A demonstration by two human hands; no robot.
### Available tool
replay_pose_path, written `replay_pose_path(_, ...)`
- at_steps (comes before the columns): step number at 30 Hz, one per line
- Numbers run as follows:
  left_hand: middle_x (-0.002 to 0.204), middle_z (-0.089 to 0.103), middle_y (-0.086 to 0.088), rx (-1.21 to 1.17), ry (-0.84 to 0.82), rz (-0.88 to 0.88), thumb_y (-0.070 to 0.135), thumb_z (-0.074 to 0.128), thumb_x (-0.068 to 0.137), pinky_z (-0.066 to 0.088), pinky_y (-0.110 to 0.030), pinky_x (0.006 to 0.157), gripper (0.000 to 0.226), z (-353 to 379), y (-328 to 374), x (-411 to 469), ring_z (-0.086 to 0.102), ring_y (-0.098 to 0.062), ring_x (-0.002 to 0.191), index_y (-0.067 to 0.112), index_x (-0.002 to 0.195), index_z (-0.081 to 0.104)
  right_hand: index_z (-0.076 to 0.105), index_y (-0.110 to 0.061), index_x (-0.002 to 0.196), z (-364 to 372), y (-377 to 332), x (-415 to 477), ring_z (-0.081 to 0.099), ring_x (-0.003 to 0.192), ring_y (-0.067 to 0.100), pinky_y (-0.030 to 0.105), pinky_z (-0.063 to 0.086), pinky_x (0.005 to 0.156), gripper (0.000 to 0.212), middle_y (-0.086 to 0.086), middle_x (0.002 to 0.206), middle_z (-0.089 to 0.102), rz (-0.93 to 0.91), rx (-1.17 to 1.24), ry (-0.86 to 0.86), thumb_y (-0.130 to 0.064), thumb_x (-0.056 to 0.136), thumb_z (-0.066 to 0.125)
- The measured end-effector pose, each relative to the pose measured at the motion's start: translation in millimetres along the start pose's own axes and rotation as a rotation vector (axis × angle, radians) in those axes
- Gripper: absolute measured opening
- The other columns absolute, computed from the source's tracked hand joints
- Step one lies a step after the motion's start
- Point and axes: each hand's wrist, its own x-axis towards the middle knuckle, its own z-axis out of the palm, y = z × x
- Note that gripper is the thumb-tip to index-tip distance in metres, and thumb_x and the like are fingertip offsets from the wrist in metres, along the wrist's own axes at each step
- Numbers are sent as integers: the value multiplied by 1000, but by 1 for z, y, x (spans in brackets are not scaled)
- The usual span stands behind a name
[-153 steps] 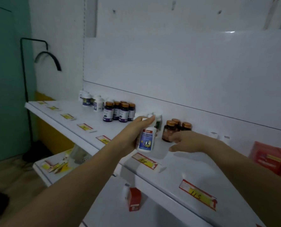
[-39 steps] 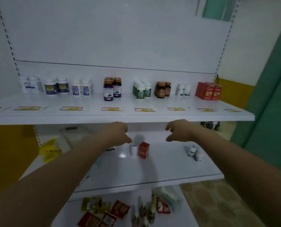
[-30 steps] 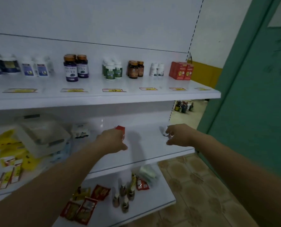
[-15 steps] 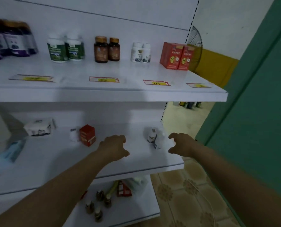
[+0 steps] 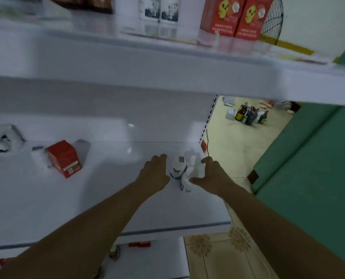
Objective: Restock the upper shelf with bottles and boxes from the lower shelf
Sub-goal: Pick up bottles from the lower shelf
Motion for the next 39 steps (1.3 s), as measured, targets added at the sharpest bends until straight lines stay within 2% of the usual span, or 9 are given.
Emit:
replay_pose_path(6,152,29,-7,-134,59,93,10,60,87,30,-29,107,70,27,14,62,34,-25,136,17,147,26,40,-12,127,59,4,36,60,108,27,40,52,90,78,9,121,57,19,232,131,-57,71,70)
replay_pose_path(9,133,50,-10,-174,70,87,12,60,87,34,-18,84,50,37,15,78,50,-21,119,10,135,45,44,-12,124,65,10,41,61,106,23,34,52,89,66,6,119,59,-20,317,173,-47,76,72)
replay_pose_path(14,110,57,-5,-323,173,68,15,65,86,35,-17,71,33,36,2,61,53,-17,97,6,117,56,47,-14,114,46,22,23,53,91,13,19,43,70,50,-4,99,53,-40,416,80,-23,75,78)
replay_pose_path(18,97,58,0,-501,139,27,17,68,85,38,-6,59,23,4,-6,20,51,-13,91,8,105,62,53,-19,97,16,29,-2,58,94,19,31,49,80,35,-5,93,58,-54,599,37,-25,75,79)
replay_pose_path(21,93,62,2,-715,65,-40,18,67,86,44,-5,58,17,-30,-8,-25,57,-11,83,12,101,64,59,-27,108,-13,19,-33,60,100,13,32,49,89,27,-3,107,62,-89,813,-85,-24,83,70)
replay_pose_path(25,104,68,-3,-984,-14,-90,24,67,85,52,-15,65,27,-72,1,-92,64,-13,88,12,110,66,59,-19,119,-44,-13,-82,62,104,16,30,49,89,29,1,114,65,-141,1043,-242,-16,90,60)
replay_pose_path(29,103,71,-17,-1123,-23,-33,25,68,82,55,-34,83,37,-108,15,-157,68,-28,93,-1,106,67,69,-22,94,-66,-59,-144,63,93,20,31,48,82,16,3,101,71,-205,1251,-327,-13,83,62)
replay_pose_path(34,83,72,-9,-1252,-10,68,43,62,77,54,-30,68,39,-155,29,-249,66,-20,72,9,96,65,62,-10,112,-85,-108,-238,64,93,26,37,54,82,40,11,105,66,-337,1258,-325,-29,78,69)
replay_pose_path(39,75,69,-9,-1227,-28,221,47,63,76,57,-34,65,42,-196,30,-346,68,-23,69,9,95,55,62,-14,101,-100,-161,-336,69,66,18,30,57,64,23,3,74,70,-407,1311,-228,-33,90,56)
